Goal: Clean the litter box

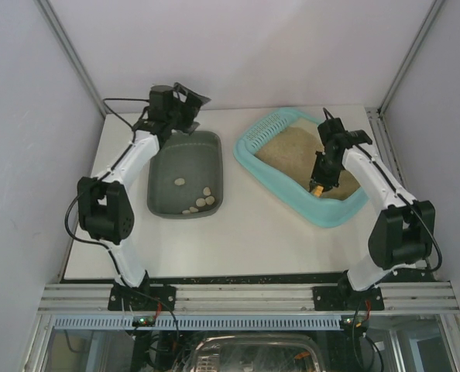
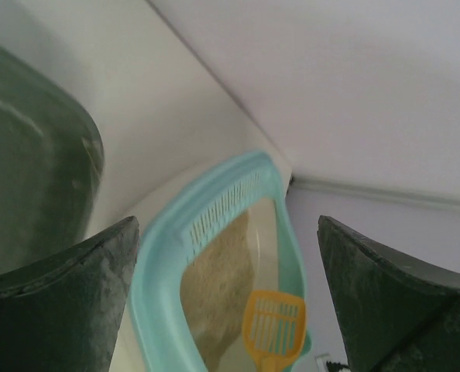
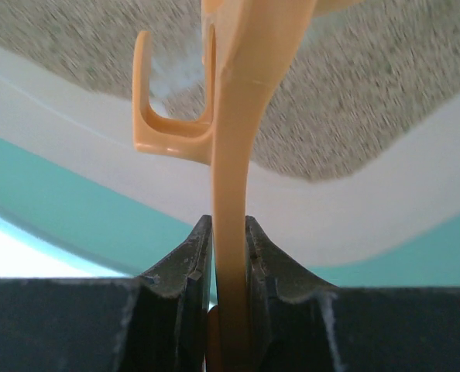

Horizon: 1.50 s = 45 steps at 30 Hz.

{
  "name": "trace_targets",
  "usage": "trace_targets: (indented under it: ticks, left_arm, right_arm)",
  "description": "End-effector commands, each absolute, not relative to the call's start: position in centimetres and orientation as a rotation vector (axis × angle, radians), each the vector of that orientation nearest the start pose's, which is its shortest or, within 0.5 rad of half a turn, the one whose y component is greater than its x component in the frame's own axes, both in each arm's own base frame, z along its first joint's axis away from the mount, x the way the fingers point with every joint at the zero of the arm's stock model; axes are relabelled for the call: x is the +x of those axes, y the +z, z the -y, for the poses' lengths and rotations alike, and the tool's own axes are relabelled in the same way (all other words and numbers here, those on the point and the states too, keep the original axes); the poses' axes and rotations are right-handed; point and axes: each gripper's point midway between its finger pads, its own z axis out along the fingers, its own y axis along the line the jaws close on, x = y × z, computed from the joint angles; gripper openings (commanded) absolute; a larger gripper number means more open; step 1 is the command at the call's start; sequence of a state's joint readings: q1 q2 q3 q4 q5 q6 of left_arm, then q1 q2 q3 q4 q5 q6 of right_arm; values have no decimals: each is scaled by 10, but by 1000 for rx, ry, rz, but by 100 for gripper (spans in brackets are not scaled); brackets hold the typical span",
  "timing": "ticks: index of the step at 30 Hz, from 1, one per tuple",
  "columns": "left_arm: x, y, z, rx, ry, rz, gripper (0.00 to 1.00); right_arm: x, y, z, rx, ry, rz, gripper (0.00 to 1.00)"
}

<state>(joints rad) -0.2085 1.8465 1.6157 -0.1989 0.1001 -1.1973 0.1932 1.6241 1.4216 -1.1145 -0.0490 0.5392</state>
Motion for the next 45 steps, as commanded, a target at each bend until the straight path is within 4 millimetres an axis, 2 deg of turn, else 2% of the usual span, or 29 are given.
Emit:
trace_targets:
  ticks: [1,4,8,9,14,17,19,22,23,27,29,31,34,36,38,41,45]
  left_arm:
    - [491,258,229,-857,-990,-2039,100]
    - [479,254,266,-818,-1049,-2089,100]
    - [460,240,298,-785,-1054,-2163,100]
    - [447,234,313,-763,-1051,-2202,100]
    - [428,215,344,-681,-1013,-2258,100]
    - [421,201,358,-642,-983,-2279,100]
    - [414,193,365,-619,-967,-2297,100]
    - [405,187,360,-559,-869,-2330,100]
    - [406,194,353,-528,-817,-2322,100]
    - [393,203,308,-504,-610,-2318,100]
    - [379,201,294,-513,-584,-2331,100]
    - [359,190,279,-566,-560,-2342,100]
    - [343,181,275,-644,-663,-2255,100]
    - [340,166,277,-701,-703,-2229,100]
    - [341,165,285,-669,-688,-2210,100]
    - [343,170,307,-610,-669,-2186,100]
    - [352,156,337,-627,-735,-2171,100]
  right_arm:
    - [264,148,-82,401,78,-2889,0]
    - [247,145,-84,368,53,-2889,0]
    - [230,144,-100,377,150,-2898,0]
    - [222,137,-103,378,158,-2921,0]
    - [209,128,-137,301,328,-2927,0]
    - [210,122,-158,326,489,-2917,0]
    - [211,121,-168,323,535,-2903,0]
    - [218,114,-168,310,484,-2877,0]
    - [221,111,-165,313,452,-2866,0]
    - [227,104,-155,337,387,-2811,0]
    - [226,104,-149,346,365,-2771,0]
    - [220,102,-140,355,334,-2748,0]
    - [206,94,-126,370,313,-2721,0]
    - [202,87,-118,383,313,-2701,0]
    - [199,82,-111,383,301,-2697,0]
    - [199,81,-107,367,295,-2690,0]
    - [201,87,-110,349,347,-2664,0]
